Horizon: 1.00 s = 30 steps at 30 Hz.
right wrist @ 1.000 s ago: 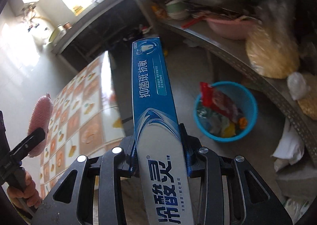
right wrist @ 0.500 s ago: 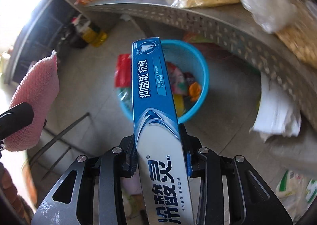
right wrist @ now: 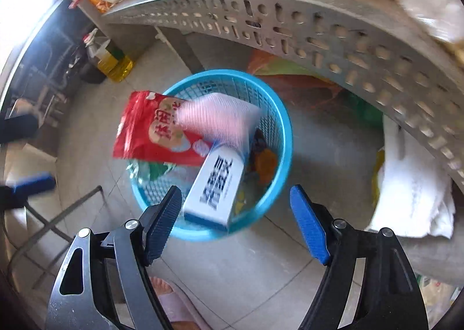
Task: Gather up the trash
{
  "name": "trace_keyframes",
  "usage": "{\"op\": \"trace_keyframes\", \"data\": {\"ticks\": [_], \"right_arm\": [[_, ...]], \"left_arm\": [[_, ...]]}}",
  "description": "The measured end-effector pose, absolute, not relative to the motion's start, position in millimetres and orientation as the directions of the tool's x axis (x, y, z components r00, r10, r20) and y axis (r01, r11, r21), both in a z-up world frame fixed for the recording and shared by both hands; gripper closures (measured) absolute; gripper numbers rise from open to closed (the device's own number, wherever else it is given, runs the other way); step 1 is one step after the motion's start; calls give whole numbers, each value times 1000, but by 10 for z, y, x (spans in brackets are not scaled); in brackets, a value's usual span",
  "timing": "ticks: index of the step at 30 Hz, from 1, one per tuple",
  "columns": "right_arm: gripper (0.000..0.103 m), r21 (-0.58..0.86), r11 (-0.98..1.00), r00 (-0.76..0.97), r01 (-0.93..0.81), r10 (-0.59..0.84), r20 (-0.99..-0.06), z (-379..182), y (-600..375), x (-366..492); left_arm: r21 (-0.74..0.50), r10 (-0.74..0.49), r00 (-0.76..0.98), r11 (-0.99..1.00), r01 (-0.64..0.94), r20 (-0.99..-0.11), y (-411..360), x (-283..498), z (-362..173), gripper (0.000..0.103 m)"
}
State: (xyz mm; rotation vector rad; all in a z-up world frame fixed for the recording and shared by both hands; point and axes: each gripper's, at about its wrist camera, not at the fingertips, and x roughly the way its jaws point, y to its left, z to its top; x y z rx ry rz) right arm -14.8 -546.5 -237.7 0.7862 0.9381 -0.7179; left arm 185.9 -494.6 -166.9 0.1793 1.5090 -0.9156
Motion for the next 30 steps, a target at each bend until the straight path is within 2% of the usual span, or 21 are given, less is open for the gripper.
{"op": "trace_keyframes", "data": {"ticks": [9, 16, 19, 25, 30], "right_arm": [[29, 240, 567, 445, 788, -256, -858, -1902, -5180, -371], [29, 224, 654, 510, 723, -285, -812, -1396, -4844, -369], [25, 208, 715, 552, 667, -287, -783, -1130, -4580, -346], [8, 162, 828, 670, 537, -301, -679, -547, -3923, -306], [8, 103, 868, 732, 486, -340, -590, -184, -3411, -301]], "left_arm": [[-400, -521, -58, 574, 715, -852, -4448, 1724, -787, 6], [-334, -605, 89, 550, 765, -791, -3562, 1504, -127, 6], [-295, -629, 159, 553, 779, -761, -3121, 1373, 62, 6], [-231, -620, 271, 606, 761, -736, -2313, 1068, 245, 6], [-151, -583, 407, 682, 716, -703, -1744, 818, 338, 6]]}}
